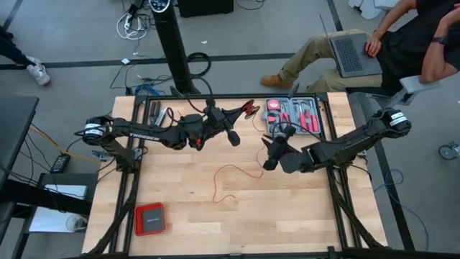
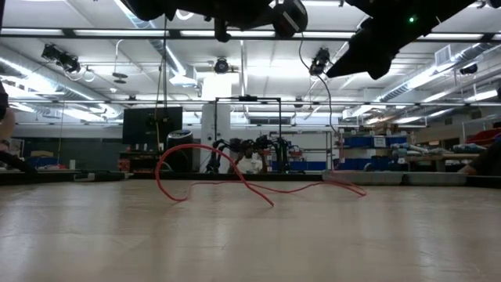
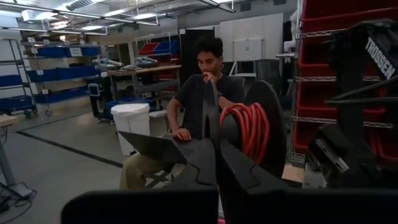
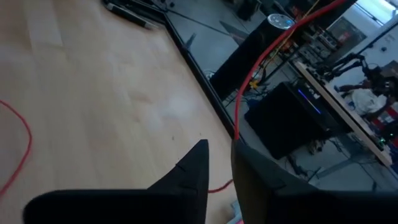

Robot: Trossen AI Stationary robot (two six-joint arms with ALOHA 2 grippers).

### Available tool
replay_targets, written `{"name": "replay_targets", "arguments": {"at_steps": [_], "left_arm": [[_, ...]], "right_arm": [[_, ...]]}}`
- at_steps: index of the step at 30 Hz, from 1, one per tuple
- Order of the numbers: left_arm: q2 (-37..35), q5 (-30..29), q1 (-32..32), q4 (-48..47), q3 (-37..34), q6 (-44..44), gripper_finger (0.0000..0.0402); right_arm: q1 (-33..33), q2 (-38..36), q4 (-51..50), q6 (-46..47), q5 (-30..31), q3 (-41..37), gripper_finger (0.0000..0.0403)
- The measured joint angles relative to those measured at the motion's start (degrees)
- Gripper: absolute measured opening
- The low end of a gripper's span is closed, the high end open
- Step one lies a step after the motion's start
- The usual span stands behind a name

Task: Coil cords
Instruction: Coil the red cable wire onto the black spool

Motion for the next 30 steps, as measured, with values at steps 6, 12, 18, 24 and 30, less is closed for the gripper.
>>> {"name": "replay_targets", "arguments": {"at_steps": [6,12,18,24,30], "left_arm": [[0.00,2.29,-0.05,0.37,0.00,-0.20,0.0000],[0.00,2.31,-0.37,0.46,0.00,-0.24,0.0000],[0.00,2.77,-0.37,0.61,0.00,-0.26,0.0000],[0.00,2.79,-0.42,0.48,0.00,-0.26,0.0000],[0.00,2.81,-0.42,0.59,0.00,-0.28,0.0000]], "right_arm": [[-2.61,0.00,-2.68,2.09,0.38,0.00,0.0113],[-5.94,0.02,-3.19,2.42,-2.74,0.00,0.0131],[-7.97,0.04,-2.65,2.37,-7.77,0.00,0.0113],[-7.70,0.04,-2.76,1.69,-7.78,0.00,0.0037],[-7.33,0.07,-2.92,2.33,-8.56,0.00,0.0006]]}}
